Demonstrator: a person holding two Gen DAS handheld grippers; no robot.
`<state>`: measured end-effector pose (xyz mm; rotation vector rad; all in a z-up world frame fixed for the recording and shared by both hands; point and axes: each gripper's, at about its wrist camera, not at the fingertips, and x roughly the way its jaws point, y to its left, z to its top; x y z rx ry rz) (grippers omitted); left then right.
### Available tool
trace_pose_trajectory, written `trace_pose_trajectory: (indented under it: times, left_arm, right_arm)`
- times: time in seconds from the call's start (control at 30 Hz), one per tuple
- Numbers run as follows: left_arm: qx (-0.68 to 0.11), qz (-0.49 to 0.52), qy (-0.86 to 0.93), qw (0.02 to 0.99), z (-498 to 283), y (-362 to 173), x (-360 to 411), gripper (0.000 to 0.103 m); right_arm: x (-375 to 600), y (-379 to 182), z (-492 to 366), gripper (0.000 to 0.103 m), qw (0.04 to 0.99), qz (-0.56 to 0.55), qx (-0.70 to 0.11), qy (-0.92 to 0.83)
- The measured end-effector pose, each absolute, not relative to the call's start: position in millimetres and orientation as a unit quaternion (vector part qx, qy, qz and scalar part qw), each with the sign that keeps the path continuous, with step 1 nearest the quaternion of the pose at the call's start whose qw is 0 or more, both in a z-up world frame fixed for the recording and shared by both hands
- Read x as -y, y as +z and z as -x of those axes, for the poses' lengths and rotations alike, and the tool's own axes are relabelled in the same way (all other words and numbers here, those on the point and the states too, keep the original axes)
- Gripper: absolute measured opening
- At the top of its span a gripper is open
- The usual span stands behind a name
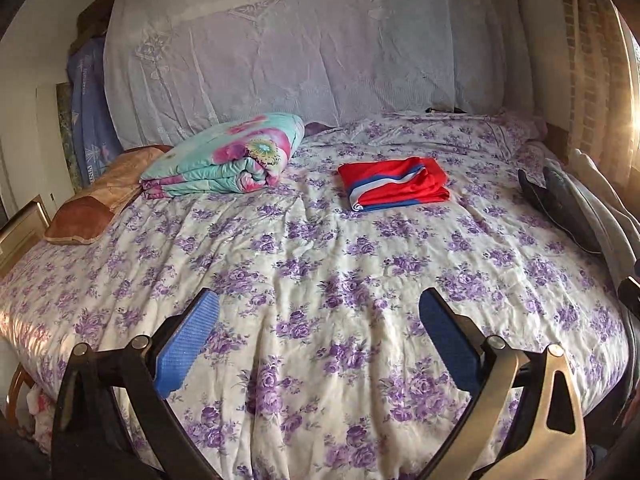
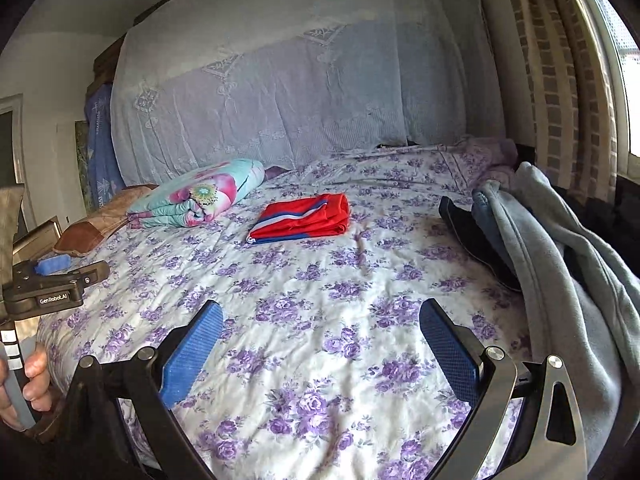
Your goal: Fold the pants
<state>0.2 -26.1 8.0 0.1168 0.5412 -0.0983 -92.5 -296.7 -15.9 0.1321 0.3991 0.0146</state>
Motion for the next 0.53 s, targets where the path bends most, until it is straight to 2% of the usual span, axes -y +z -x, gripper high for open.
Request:
trace_pose_trajectory:
  times: [0.53]
  left_arm:
    - [-0.269, -0.036, -0.039, 0.962, -3, 13, 16, 0.098]
  right_arm:
    - [293, -26, 86, 0.099, 0.973, -0.077, -0.216, 0.017]
